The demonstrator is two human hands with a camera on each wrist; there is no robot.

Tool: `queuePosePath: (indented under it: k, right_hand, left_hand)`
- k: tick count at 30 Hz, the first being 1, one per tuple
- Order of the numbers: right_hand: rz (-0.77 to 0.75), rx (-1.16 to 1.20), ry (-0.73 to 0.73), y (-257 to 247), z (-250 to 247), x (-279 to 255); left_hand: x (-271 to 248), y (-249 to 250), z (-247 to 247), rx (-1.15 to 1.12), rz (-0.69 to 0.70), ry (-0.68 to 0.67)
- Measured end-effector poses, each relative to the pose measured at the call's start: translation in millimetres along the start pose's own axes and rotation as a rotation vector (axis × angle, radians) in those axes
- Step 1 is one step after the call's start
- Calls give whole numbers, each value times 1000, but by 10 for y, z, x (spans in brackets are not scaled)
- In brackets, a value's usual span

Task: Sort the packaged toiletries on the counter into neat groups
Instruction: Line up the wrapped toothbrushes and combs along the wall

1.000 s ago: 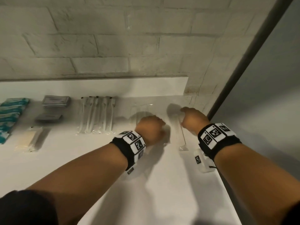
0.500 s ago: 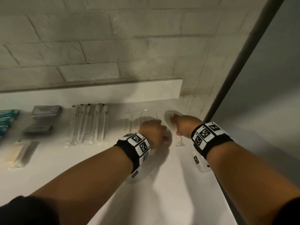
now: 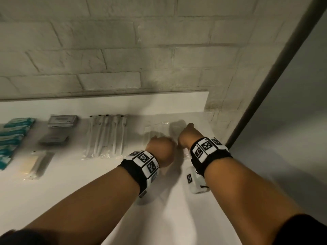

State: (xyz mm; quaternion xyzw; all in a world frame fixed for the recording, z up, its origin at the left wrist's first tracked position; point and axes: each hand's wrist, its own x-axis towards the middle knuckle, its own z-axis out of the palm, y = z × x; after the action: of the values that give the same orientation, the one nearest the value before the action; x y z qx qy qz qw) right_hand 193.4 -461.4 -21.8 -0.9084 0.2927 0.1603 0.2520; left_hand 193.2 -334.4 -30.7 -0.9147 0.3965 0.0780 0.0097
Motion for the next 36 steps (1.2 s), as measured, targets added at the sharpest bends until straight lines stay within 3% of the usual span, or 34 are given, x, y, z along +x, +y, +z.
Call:
queuePosePath:
  k: [4,10,11,13,15,18,23,25,27,30,36]
  right_hand:
    - [-172,-43,-75,-3,-207,-117]
    - [-436,133,355,1,-536,-138]
    - [-462,88,361,65,-536,-138]
    - [-501,-61,233,271,-482,-126]
    - [-490,-154,91,463,-442,-160]
    - [-484,-217,81,564,-448,-175]
    - [-427,-522,-20,474,-340,-154]
    - [-392,-525,14,480,-351,-153]
    - [-358,-541,50,521,-405,-151]
    - [-302,-591,-10,595,-443,-136]
    - [-295,-468,-47,675,-434,-90]
  left_hand:
    - [-22,-48,49,-15,18,-29]
    - [-10,-60,153,9,51,26]
    - [-5,-66,166,9,55,40]
    - [7,-74,162,24,56,34]
    - [16,-88,137,27,41,-9]
    - [26,-88,111,11,27,-34]
    - [17,20,77,33,-12,84]
    - [16,88,47,18,11,88]
    - [32,162,33,-5,46,9]
    - [135,239,37,10,43,-84]
    - [406,267,9,-6,-25,-101]
